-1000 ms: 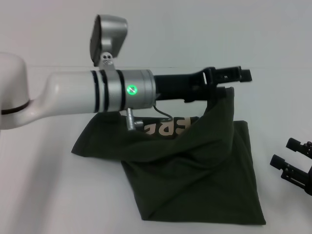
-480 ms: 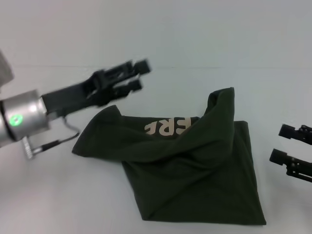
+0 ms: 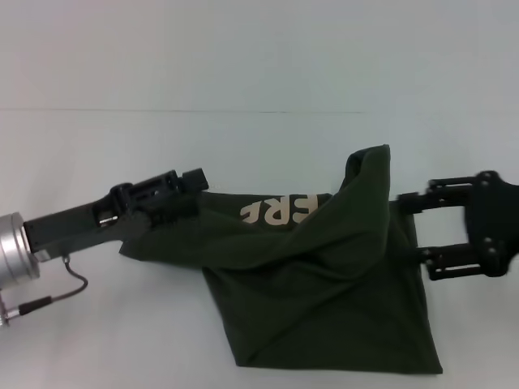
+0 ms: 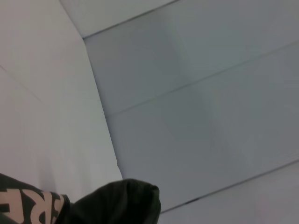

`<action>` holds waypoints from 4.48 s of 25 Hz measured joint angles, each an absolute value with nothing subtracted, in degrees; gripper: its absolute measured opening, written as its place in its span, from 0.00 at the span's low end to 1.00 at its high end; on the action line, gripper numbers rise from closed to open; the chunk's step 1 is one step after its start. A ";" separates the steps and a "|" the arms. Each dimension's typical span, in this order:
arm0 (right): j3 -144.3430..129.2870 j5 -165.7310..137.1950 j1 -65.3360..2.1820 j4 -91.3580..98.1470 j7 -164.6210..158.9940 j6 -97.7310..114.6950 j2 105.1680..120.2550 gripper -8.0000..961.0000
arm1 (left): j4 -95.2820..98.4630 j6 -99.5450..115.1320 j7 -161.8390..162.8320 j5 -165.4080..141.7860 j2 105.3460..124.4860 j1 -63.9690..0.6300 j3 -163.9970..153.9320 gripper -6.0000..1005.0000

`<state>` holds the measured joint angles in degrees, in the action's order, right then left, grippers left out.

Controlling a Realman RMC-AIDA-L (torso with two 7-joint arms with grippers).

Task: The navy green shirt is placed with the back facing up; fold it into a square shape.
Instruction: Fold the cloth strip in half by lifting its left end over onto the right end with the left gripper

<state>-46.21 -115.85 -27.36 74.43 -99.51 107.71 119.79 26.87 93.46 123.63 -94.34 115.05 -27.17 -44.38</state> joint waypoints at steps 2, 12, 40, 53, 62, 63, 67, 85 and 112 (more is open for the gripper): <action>-50.91 -120.42 -30.03 79.75 -105.37 107.43 119.84 0.79 | 26.73 94.44 121.71 -94.93 114.97 -26.95 -44.35 0.87; -69.54 -133.18 -37.14 94.78 -122.36 108.29 120.38 0.79 | 26.70 96.01 115.67 -95.67 114.92 -24.22 -43.85 0.87; -93.95 -147.04 -63.44 63.63 -137.25 83.01 121.51 0.79 | 29.93 102.65 108.79 -108.72 113.64 -20.29 -37.27 0.87; -103.46 -145.26 -63.17 60.88 -136.06 79.55 121.55 0.79 | 29.96 102.28 108.69 -109.68 113.58 -19.99 -35.56 0.87; -106.59 -145.34 -62.97 58.74 -135.10 76.28 121.55 0.79 | 29.88 102.05 108.65 -109.69 113.91 -20.29 -35.51 0.87; -106.93 -145.37 -62.97 58.47 -135.10 75.92 121.55 0.79 | 29.88 101.89 108.65 -109.69 113.97 -20.33 -35.51 0.87; -107.77 -145.51 -62.95 58.18 -135.09 74.91 121.55 0.79 | 29.88 101.59 108.63 -109.59 114.05 -20.39 -35.50 0.87; -108.37 -145.90 -62.92 58.15 -134.48 73.62 121.46 0.25 | 29.96 101.60 108.81 -109.58 113.74 -21.30 -35.51 0.87; -79.75 -124.96 -32.65 75.83 -131.37 77.49 120.05 0.03 | 29.57 104.40 111.86 -109.69 113.18 -23.75 -36.02 0.87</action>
